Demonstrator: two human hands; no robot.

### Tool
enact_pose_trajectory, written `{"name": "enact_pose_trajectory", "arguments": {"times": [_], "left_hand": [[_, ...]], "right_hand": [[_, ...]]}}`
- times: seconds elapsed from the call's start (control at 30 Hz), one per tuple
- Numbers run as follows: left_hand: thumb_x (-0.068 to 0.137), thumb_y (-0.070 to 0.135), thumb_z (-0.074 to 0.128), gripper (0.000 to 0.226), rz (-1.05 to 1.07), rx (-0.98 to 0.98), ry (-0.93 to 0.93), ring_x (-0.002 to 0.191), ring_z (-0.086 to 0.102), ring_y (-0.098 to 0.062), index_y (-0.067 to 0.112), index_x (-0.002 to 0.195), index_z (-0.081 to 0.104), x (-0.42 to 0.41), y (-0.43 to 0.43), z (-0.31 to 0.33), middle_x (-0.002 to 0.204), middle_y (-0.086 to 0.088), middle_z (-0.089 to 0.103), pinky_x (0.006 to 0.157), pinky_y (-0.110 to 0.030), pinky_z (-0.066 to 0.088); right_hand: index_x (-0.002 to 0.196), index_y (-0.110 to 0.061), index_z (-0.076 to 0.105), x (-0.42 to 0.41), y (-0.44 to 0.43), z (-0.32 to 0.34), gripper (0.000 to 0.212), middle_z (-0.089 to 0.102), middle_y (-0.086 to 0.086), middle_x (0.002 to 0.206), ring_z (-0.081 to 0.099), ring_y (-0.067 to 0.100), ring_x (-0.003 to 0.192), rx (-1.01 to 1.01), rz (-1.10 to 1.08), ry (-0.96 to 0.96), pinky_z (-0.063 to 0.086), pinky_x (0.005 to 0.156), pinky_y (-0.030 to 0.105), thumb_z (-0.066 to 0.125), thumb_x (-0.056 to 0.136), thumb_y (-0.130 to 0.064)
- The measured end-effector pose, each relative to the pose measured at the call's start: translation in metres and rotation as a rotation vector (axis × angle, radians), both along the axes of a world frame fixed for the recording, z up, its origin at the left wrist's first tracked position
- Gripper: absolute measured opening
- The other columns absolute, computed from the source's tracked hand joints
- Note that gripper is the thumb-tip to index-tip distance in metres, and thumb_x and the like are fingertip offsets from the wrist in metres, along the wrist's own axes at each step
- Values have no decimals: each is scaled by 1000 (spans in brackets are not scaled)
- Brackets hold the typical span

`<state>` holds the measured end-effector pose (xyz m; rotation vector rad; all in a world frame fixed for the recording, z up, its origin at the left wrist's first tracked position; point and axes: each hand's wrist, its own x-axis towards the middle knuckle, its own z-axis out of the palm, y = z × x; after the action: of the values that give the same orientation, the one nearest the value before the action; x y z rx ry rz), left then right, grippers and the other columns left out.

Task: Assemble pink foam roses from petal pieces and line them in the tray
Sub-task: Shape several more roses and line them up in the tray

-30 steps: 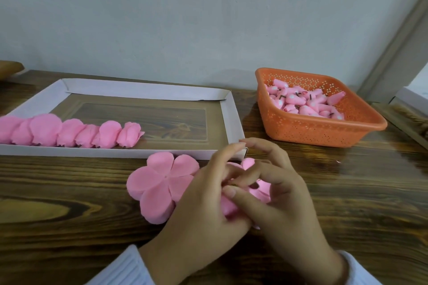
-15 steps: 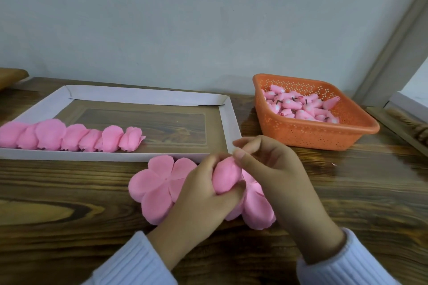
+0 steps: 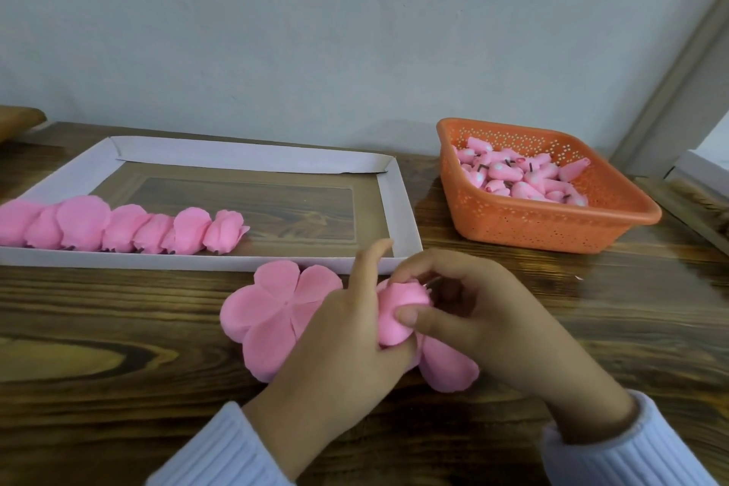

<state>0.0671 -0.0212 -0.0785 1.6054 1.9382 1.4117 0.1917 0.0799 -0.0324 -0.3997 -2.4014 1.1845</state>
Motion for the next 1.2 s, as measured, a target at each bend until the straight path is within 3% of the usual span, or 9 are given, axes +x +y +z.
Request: {"name": "enact_pose_trajectory", "arguments": {"times": [0.13,0.3,0.47,0.57,0.67,0.73,0.9,1.03,1.2], "left_hand": [[77,46,53,48,26,30,-33,70,60,7,61,114,26,-4,-4,5,71,10,62,52,-9,45],[73,54,58,45,-13,86,-266,66,61,12,71,108,35,-1,-3,6,86,36,62,50,-5,42],[81,45,50,51,210,286,-445,93,60,10,53,130,39,30,15,14,102,16,65,83,-9,45],[99,31,37,40,634,340,-282,108,56,2,56,129,44,32,4,0,114,5,66,95,-9,37],[83,20,64,100,58,75,-20,84,64,6,70,132,-6,18,-6,9,96,20,68,75,-20,54],[73,32,63,106,-101,-55,162,71,64,1,60,137,-16,-5,-20,17,84,22,66,62,-28,55],[80,31,53,47,402,-33,423,83,55,-12,28,128,52,-39,-13,26,90,12,58,64,-31,41],[85,38,48,30,747,-591,599,93,49,-24,19,106,56,-67,-23,24,96,-4,51,72,-35,34],[91,44,41,33,678,-588,576,71,51,-15,23,70,55,-75,-29,22,69,8,51,70,-31,38]], "right_hand": [[115,-25,64,1,-2,-1,40,62,14,103,62,29,91,-208,26,124,53,85,40,72,78,-15],[118,-15,60,-7,-14,-6,42,69,3,107,65,17,99,-450,-27,182,52,81,25,67,77,-16],[94,-16,70,-21,-48,-19,23,72,12,89,71,22,85,-631,-105,146,56,70,30,70,75,-30],[88,-15,71,-25,-58,-25,24,74,10,88,73,20,88,-683,-185,195,58,75,29,68,76,-35],[87,-11,70,-24,-55,-21,25,73,8,79,71,19,76,-650,-295,298,55,65,26,66,76,-33],[88,-3,67,-22,-48,-18,33,69,19,76,67,31,70,-628,-395,345,54,61,34,66,75,-33],[90,-8,69,-16,-35,-14,28,70,14,85,68,17,72,-614,-540,349,52,60,21,70,82,-35],[89,-15,71,-17,-30,-19,21,70,9,89,68,14,80,-599,-564,333,52,61,15,63,83,-33],[86,-14,71,-18,-31,-19,22,69,11,86,65,9,73,-601,-546,336,52,62,17,64,82,-34]]}}
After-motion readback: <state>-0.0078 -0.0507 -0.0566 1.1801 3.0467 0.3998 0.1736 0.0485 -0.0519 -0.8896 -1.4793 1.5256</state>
